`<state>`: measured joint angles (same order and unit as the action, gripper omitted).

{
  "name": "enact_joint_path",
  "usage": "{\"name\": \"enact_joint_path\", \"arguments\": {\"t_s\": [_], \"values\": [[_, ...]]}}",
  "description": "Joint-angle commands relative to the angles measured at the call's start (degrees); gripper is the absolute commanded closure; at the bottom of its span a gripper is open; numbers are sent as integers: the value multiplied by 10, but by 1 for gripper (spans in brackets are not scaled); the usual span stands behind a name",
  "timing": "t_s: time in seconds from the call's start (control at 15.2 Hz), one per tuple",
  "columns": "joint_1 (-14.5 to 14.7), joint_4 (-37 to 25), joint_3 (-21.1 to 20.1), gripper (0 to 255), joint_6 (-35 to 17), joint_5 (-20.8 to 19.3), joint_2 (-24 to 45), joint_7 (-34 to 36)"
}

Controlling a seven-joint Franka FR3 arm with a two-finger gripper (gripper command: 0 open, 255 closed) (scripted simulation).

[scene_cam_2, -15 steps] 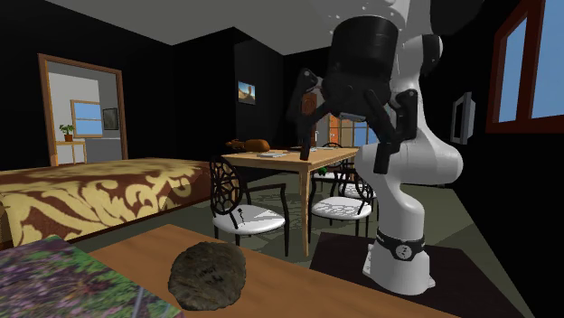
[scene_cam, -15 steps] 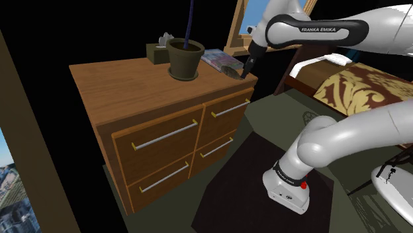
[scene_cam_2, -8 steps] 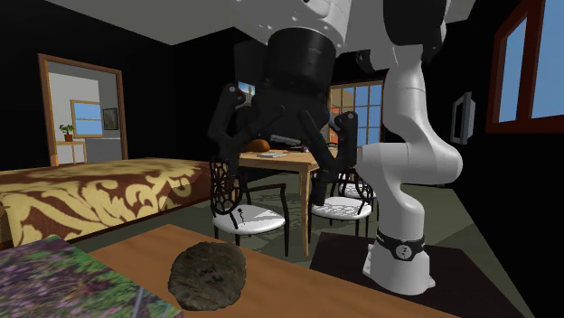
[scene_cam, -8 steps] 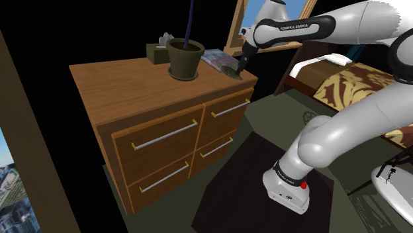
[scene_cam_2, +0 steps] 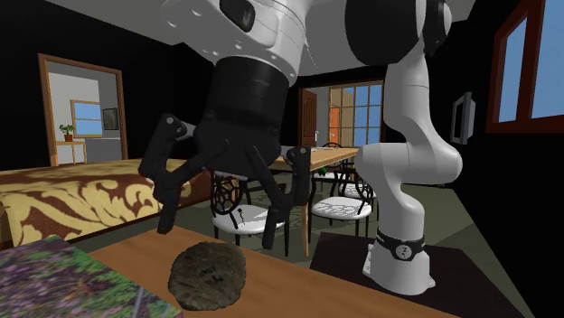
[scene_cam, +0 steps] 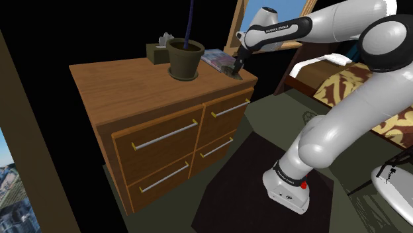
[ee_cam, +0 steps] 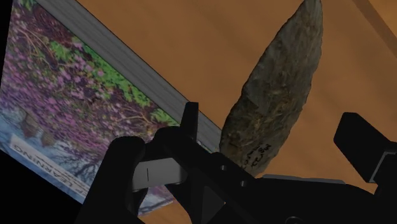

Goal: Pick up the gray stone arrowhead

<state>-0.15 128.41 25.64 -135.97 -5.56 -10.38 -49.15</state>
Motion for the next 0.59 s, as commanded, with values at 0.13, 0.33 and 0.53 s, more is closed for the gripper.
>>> {"name": "enact_joint_path", "arguments": {"t_s": [0.13,0.33,0.53], "values": [[1,20,4,0,-35,7,16,-6],[1,20,4,255,-35,7,16,-6],[1,20,4,255,-35,7,16,-6]]}}
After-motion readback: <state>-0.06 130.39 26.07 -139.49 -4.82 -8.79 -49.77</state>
